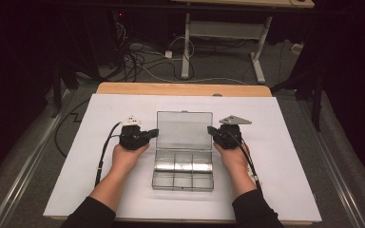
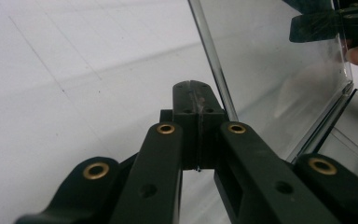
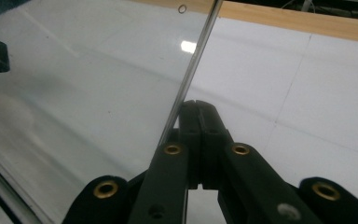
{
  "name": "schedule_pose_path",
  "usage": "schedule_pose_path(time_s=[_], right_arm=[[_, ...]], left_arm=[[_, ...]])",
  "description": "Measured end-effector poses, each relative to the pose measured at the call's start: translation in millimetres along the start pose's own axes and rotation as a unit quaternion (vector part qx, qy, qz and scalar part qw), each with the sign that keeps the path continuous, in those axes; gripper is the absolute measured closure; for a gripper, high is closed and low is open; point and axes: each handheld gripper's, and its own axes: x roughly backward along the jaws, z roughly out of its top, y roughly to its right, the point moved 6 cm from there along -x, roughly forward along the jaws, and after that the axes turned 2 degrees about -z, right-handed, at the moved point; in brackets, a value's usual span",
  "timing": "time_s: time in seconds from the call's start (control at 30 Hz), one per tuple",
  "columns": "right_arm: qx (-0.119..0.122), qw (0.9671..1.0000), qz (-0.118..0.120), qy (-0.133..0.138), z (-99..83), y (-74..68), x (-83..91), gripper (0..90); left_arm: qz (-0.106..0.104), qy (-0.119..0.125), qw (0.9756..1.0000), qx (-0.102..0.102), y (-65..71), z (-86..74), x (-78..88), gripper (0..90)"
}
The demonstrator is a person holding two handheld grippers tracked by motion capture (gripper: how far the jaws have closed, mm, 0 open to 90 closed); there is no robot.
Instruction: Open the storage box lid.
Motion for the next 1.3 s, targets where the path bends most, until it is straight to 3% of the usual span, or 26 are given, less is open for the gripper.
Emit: schedule_pose_path(time_s=[0.23,0.6,0.93,1.13,1.3], right_arm=[[-0.005,0.9996,-0.010,-0.027,-7.4,5.6,-7.6,90.0],[-0.010,0.9997,-0.014,-0.018,-4.1,9.3,-2.6,90.0],[0.017,0.9998,0.002,0.007,0.0,-6.2,26.1,90.0],[0.037,0.9992,0.008,0.012,-12.4,-16.2,40.2,90.0],[0.041,0.9990,0.013,0.013,-23.9,-20.8,47.9,90.0]], left_arm=[[0.009,-0.013,0.9999,0.001,-3.6,-5.9,-3.8,87.7],[0.010,-0.012,0.9999,-0.003,-2.8,-9.1,2.0,87.7],[0.013,-0.013,0.9995,-0.025,11.1,-23.3,24.2,87.7],[0.016,-0.010,0.9991,-0.038,18.8,-35.7,39.9,87.7],[0.008,-0.011,0.9992,-0.036,22.9,-45.3,48.4,87.7]])
